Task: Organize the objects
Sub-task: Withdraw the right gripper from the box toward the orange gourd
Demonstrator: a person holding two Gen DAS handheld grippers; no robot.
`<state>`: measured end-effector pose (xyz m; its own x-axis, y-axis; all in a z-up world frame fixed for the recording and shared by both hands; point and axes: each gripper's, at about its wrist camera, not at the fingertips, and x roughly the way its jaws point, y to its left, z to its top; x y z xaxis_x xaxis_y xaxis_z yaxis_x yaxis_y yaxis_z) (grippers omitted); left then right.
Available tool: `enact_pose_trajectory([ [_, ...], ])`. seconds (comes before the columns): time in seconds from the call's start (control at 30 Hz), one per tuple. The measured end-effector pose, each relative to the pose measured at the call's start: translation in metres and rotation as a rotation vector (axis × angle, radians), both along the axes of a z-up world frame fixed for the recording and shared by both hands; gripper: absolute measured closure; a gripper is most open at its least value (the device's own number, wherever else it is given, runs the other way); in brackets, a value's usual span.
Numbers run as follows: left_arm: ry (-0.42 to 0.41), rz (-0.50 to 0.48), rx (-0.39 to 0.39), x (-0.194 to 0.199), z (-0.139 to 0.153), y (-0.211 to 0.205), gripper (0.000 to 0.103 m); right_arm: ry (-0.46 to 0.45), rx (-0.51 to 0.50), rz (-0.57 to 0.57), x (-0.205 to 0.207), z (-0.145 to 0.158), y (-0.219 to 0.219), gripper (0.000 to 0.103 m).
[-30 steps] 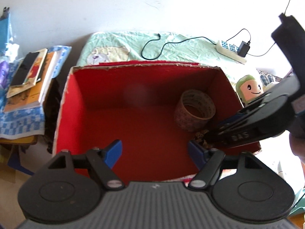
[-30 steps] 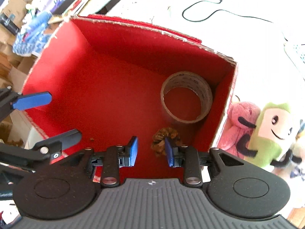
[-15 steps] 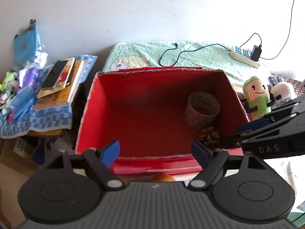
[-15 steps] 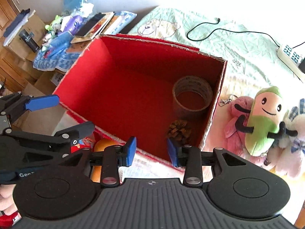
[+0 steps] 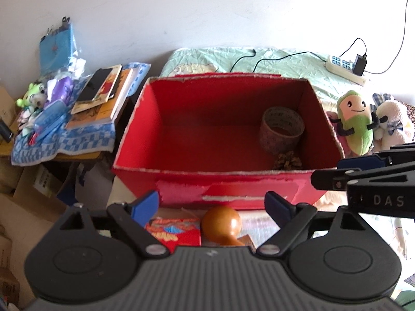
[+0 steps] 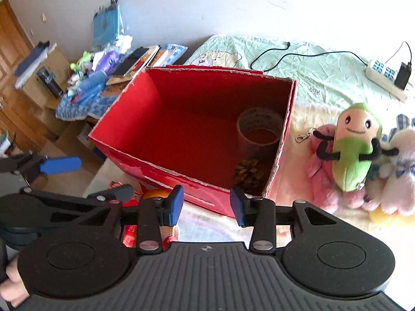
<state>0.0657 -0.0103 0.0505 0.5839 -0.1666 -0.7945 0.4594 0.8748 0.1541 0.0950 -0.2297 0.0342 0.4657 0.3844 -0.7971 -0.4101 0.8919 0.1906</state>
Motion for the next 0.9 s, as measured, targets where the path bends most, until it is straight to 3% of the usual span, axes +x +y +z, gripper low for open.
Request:
enact_pose_trajectory([
  [0.47, 0.037, 0.052, 0.038, -0.016, -0.017, 0.008, 0.013, -0.004, 0.088, -0.046, -0.026, -0.014, -0.005, 0.061],
  [0.9, 0.091, 0.077, 0.068, -0.026, -0.039, 0.016, 0.013, 0.099, 0.139, -0.123, -0.041, -0.041, -0.016, 0.061],
])
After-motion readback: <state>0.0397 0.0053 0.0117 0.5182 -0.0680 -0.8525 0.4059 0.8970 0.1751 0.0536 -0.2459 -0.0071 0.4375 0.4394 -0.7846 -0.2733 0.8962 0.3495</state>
